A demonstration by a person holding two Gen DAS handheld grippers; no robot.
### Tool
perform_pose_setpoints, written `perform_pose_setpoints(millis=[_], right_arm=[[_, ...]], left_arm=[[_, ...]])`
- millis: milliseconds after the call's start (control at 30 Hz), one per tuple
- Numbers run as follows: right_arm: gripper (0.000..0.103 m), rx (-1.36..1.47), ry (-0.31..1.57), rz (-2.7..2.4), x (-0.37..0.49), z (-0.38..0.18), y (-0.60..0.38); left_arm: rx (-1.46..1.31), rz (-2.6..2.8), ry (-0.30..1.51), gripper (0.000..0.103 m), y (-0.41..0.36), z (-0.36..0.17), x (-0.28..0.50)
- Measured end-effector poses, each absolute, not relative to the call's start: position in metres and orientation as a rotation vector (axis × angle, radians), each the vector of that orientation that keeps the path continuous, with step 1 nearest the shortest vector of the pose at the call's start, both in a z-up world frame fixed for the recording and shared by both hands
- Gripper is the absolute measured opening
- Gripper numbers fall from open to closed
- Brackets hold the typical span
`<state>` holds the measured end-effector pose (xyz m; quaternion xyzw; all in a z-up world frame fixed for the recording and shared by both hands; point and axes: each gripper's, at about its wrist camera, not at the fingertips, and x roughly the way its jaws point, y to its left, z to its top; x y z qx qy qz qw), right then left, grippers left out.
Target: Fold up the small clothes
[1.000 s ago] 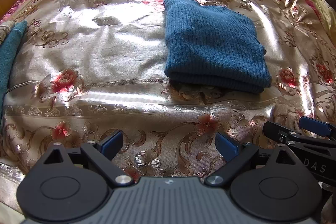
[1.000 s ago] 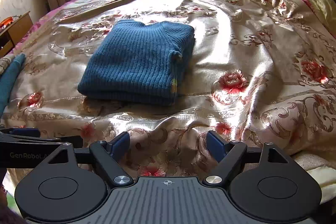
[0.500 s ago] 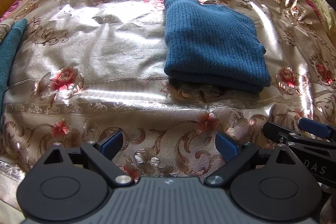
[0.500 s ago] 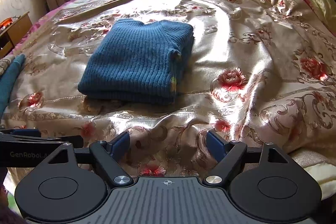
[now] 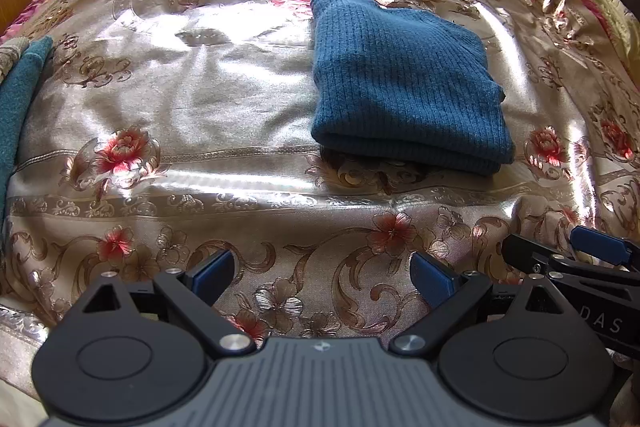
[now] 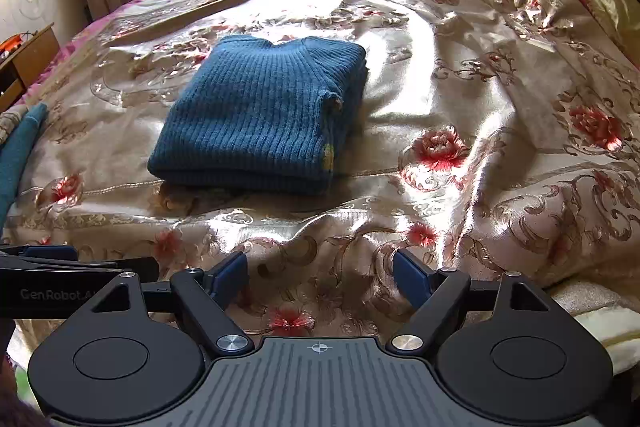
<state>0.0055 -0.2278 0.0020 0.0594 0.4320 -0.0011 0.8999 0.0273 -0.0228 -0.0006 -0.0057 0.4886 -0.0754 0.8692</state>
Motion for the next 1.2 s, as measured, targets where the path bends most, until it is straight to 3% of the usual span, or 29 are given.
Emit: perform_pose_setpoints(millis=[1200], right_arm=[[0.083, 0.121, 0.901, -0.003, 0.0005, 0.0031, -0.2259]], left_arm=[[0.044, -0.136, 1.018, 0.099, -0.0279, 0.0034, 0.0222]])
